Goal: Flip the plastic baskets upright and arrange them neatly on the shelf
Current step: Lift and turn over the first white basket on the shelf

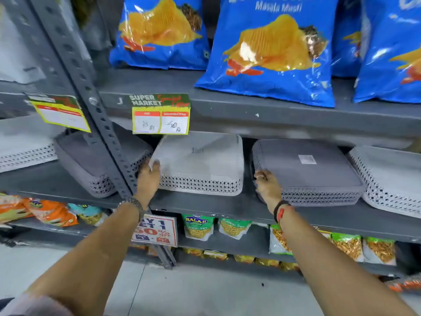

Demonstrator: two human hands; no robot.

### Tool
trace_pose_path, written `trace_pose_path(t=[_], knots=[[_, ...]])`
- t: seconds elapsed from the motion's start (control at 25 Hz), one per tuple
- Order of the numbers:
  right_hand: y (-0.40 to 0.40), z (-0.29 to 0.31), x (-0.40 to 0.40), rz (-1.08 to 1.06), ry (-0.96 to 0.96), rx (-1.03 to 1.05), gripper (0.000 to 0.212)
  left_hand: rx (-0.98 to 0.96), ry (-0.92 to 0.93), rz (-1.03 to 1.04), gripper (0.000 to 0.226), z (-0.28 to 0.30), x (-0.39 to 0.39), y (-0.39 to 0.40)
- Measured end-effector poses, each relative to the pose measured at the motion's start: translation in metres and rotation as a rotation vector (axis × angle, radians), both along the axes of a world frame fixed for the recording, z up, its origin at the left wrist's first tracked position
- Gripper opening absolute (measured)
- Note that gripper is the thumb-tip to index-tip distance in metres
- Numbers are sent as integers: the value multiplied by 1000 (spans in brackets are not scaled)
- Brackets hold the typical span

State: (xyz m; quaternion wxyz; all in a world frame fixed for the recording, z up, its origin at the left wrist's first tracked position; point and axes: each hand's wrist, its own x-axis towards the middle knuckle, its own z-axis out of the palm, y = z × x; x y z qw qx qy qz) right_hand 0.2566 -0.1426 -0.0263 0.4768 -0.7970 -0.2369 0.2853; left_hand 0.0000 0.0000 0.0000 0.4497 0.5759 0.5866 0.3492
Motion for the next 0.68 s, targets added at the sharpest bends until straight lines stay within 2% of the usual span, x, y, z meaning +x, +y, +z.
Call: trace_pose_path(t=[0.12,0.28,0.44,0.48,0.56,0.68], knots=[[35,-25,19,-30,45,-21,19,-80,55,212,48,-5,15,40],[65,-25,19,-109,67,-43,26,-269,-48,420,59,-29,20,66],[74,-23,15,-164,201,-64,47,-354,-169,468,48,-45,20,66],[76,-24,15,-169,228,-64,49,-371,-187,452,49,-53,19,70],[82,-30,20,-186,314,-56,52,-392,-206,368,38,-59,16,74],[91,-32,25,-214,467,-44,52,-377,-76,286,33,-59,19,74]])
